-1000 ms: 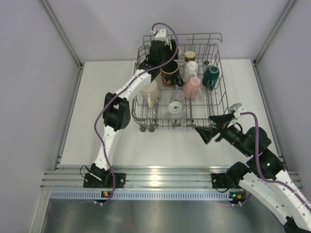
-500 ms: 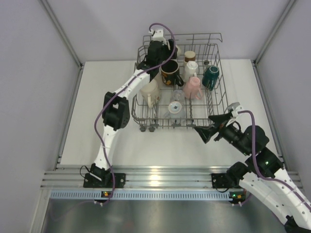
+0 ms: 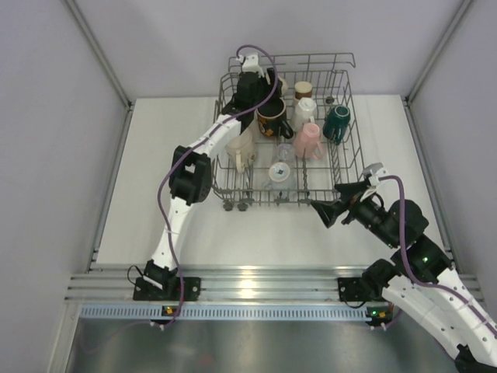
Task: Load the cups into the dish rack
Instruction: Place the cup upside down on the dish rack
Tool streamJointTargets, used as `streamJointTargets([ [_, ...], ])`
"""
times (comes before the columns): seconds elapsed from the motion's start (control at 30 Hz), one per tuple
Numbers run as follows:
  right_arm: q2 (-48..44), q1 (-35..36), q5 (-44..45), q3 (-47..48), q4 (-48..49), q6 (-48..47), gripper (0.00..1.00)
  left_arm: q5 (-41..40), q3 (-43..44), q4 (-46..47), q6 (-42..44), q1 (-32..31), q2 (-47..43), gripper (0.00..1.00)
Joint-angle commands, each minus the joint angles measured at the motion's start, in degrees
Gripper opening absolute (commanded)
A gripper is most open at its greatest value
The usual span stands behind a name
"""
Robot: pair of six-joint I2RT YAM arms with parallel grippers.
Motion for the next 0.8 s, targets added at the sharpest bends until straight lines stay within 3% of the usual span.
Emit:
streamJointTargets([
  [0.0,1.5,0.7,0.5,2.0,1.1,-1.0,0.99,2.2,2.7,4.1,-1.4,0.5,0.2,0.05],
  [0.1,2.0,0.7,0.4,1.8,1.7,-0.9,0.99,3.2,2.5,4.9,-2.3,0.6,0.7,0.07],
  [0.4,3.4,0.7,0.2,1.8,1.8,-1.0,0.99,4.6,2.5,8.4,-5.4,0.8,2.6,0.38],
  [0.77,2.9,0.6,0.5,1.7,1.9,-1.0,0.99,4.0,2.1,8.4,-4.3,0.8,0.8,0.51],
])
